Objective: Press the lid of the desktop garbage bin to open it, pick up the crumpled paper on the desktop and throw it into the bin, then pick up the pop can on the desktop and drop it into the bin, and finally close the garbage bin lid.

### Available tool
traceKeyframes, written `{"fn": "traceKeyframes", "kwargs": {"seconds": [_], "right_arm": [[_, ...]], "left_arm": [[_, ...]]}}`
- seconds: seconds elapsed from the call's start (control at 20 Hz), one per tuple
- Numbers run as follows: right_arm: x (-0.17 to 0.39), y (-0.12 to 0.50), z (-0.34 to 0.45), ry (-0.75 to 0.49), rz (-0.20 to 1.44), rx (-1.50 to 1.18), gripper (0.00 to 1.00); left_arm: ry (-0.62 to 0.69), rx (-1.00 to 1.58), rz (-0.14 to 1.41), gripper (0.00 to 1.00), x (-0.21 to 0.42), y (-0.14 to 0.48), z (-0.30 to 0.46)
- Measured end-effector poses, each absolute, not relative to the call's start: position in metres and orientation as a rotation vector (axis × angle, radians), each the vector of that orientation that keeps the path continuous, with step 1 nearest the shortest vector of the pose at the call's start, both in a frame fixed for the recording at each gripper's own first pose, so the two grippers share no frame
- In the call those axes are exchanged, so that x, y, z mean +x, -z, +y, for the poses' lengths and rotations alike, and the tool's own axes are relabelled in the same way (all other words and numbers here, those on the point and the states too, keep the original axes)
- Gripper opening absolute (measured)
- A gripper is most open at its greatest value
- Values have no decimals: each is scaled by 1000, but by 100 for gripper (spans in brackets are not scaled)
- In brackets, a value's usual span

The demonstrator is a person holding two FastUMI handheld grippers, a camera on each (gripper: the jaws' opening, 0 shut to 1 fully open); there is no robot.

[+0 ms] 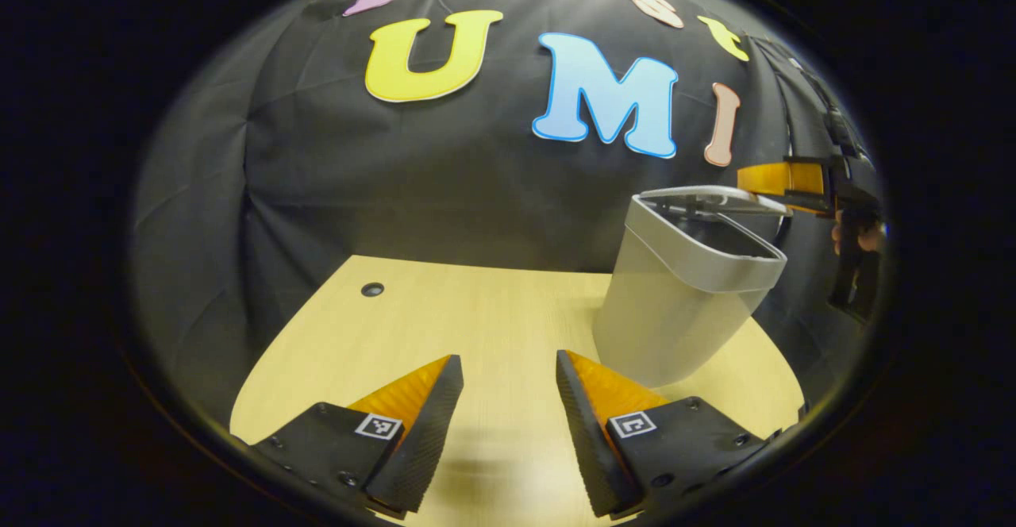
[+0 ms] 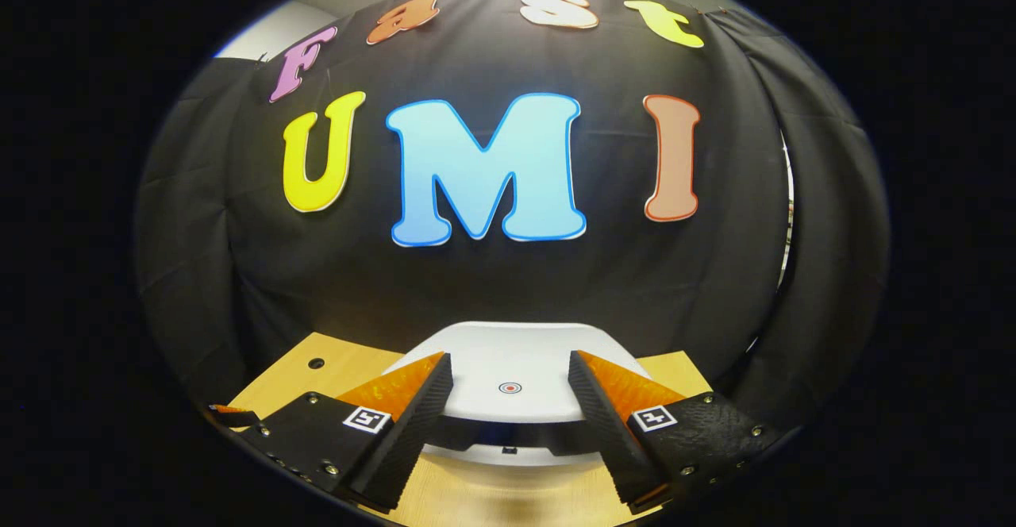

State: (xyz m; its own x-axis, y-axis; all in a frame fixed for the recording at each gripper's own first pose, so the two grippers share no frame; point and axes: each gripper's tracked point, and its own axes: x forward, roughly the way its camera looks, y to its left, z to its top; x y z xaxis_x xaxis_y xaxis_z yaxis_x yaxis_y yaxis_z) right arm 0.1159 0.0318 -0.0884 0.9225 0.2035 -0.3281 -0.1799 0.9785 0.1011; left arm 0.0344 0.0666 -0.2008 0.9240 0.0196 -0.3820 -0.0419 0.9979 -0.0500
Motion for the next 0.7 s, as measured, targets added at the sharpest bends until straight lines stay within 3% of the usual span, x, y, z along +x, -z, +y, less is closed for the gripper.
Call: {"fn": "traceKeyframes", "kwargs": {"seconds": [0.15,0.35,0.7], "right_arm": [[111,106,33,-200,379,53,95],[107,121,35,-200,410,40,95],[105,125,36,-195,393,13,95]], "left_arm": [[-30,-52,392,82,33,200,66],[-28,-50,395,77,34,200,66],[-27,-61,403,80,36,204,63]]}}
